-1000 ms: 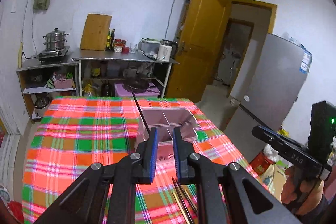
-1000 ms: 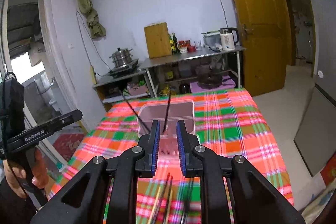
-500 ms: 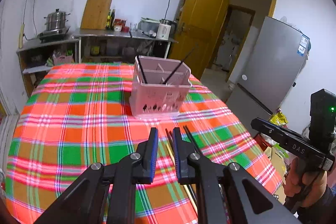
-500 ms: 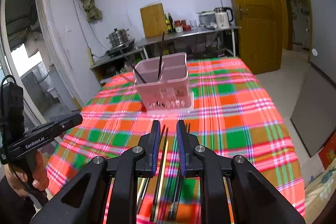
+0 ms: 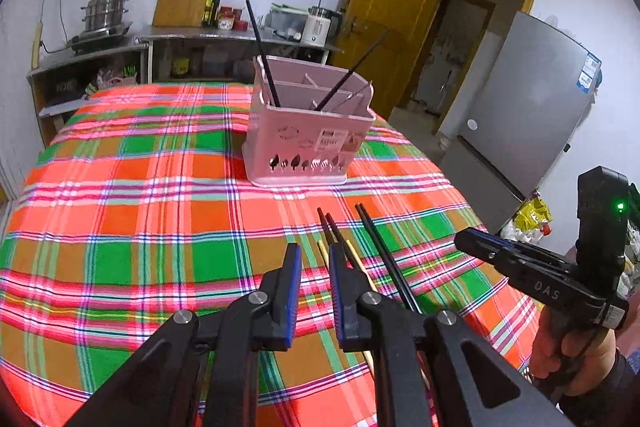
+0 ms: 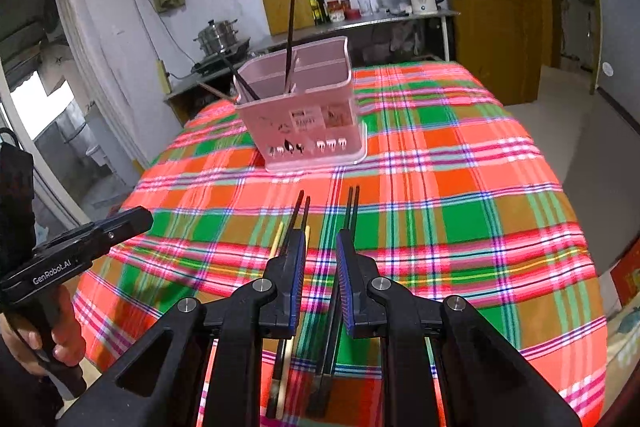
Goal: Organize utensils
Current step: 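Move both open grippers back to the remaining chopsticks on the cloth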
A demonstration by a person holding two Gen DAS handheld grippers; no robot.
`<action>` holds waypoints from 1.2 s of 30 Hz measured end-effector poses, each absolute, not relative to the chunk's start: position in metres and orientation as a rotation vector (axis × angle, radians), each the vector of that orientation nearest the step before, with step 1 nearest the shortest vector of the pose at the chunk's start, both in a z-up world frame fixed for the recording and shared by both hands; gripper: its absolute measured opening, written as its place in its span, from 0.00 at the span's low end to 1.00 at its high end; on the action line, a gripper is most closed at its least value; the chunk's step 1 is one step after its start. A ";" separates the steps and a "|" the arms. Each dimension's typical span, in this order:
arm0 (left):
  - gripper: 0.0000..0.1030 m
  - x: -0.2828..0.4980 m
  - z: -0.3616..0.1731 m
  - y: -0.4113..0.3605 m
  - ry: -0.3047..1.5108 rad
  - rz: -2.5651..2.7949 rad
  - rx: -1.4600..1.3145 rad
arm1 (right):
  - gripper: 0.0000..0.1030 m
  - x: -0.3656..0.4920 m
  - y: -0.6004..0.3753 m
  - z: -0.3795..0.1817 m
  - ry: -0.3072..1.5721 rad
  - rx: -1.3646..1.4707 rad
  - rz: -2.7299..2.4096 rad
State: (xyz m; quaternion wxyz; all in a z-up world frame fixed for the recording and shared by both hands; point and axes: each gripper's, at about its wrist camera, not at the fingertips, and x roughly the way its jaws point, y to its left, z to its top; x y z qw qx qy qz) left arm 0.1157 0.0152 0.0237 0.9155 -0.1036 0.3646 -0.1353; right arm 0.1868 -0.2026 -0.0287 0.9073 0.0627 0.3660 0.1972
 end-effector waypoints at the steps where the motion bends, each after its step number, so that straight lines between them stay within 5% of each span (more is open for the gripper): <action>1: 0.13 0.119 0.020 0.014 0.760 -0.280 -0.217 | 0.16 0.189 -0.202 -0.033 0.765 0.128 0.406; 20: 0.13 0.164 -0.024 -0.004 0.868 -0.325 -0.264 | 0.13 0.247 -0.191 -0.097 0.966 0.101 0.370; 36: 0.13 0.232 -0.053 -0.040 1.014 -0.318 -0.206 | 0.08 0.259 -0.215 -0.098 0.998 0.110 0.315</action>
